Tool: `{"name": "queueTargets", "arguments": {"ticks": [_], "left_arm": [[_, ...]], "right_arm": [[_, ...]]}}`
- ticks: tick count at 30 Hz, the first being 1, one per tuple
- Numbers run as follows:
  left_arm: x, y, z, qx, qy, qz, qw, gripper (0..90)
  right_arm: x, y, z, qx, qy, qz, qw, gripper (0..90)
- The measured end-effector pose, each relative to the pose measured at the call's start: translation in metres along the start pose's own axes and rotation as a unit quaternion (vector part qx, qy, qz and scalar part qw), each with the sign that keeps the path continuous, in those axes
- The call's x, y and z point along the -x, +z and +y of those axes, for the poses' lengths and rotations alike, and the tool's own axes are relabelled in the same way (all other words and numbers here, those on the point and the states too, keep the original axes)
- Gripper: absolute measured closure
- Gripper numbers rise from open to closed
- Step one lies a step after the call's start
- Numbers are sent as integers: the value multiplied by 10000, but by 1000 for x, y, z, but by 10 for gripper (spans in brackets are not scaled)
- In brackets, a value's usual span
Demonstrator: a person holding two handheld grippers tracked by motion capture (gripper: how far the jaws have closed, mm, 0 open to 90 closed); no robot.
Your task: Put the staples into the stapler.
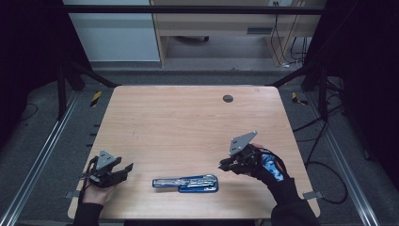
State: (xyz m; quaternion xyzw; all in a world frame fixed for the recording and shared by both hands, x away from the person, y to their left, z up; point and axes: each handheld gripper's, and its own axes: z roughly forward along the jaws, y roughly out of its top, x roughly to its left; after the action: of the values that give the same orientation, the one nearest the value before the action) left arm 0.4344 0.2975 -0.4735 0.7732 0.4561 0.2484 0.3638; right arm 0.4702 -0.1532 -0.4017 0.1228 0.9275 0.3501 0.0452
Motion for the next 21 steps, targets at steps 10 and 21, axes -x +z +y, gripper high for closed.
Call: {"name": "queueTargets", "arguments": {"ticks": [10, 21], "left_arm": [[0, 0, 0, -12, 11, -13, 10000, 440], [0, 1, 0, -24, 15, -25, 10000, 440]], "right_arm": [[-2, 8, 13, -99, -186, 158, 9997, 777], [-7, 17, 27, -242, -492, 360, 9978, 777]]}}
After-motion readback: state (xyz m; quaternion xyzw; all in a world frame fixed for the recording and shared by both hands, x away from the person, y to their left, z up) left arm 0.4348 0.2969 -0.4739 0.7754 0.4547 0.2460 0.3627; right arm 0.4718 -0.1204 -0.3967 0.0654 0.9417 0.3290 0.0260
